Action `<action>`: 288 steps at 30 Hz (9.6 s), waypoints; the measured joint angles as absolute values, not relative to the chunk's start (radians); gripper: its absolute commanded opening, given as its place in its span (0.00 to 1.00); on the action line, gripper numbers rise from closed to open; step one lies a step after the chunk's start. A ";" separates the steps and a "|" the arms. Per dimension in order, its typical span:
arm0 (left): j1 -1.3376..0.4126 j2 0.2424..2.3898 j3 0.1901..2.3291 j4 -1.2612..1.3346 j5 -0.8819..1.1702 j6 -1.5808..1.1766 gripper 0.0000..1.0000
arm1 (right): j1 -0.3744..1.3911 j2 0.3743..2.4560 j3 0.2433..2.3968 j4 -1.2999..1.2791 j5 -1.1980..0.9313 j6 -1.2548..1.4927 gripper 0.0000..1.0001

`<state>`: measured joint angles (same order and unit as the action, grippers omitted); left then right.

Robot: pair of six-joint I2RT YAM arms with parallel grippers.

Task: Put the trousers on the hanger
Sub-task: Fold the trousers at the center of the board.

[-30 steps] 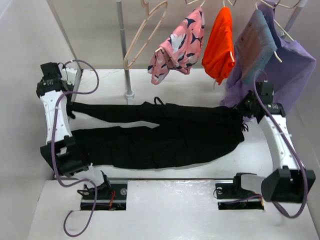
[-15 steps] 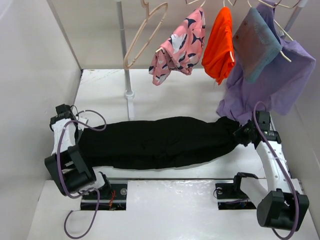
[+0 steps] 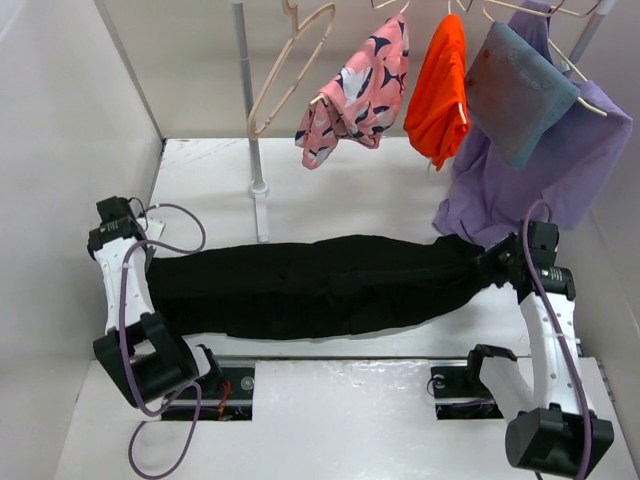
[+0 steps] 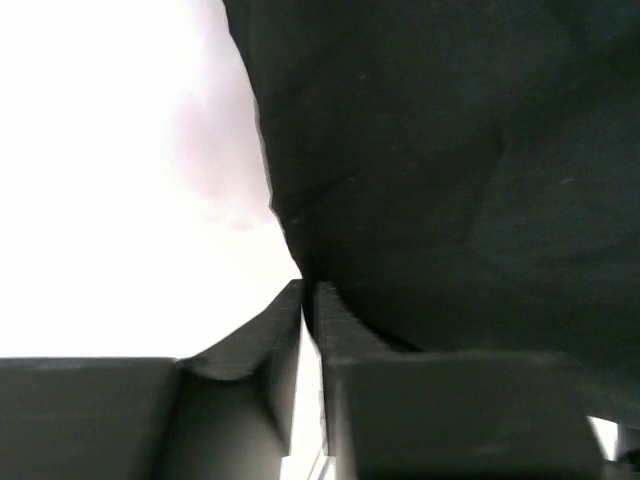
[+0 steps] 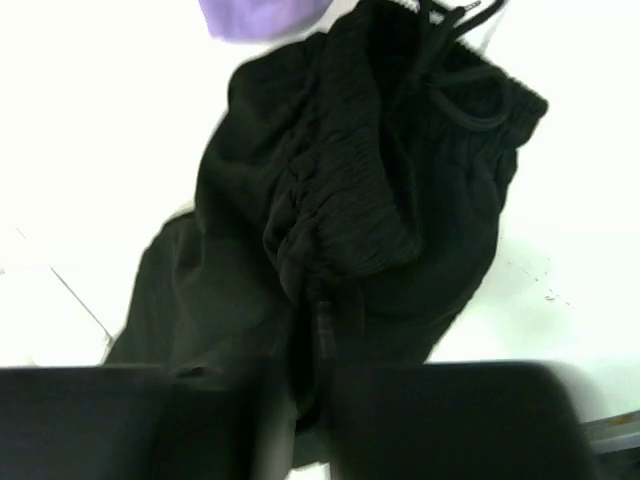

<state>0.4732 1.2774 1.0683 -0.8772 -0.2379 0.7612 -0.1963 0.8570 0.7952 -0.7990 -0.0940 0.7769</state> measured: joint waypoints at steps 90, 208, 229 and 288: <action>0.312 1.501 0.905 -0.611 -0.182 0.600 0.62 | -0.328 1.235 0.730 -0.701 0.171 0.781 0.99; -0.626 1.406 1.089 -0.749 -0.062 0.345 0.91 | 0.832 1.118 0.954 -0.553 0.153 0.641 1.00; -0.536 1.376 0.923 -0.720 -0.238 0.299 0.00 | 0.494 1.666 0.883 -0.204 -0.274 0.637 0.16; -0.226 0.865 0.791 -0.459 -0.268 0.475 0.79 | 0.509 1.518 1.018 -0.385 0.027 0.633 0.15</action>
<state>-0.2256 0.8646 0.7910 -0.4591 -0.2680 0.4747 0.5091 1.5177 1.0180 -0.3855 0.0265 0.6327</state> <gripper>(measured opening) 0.749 0.147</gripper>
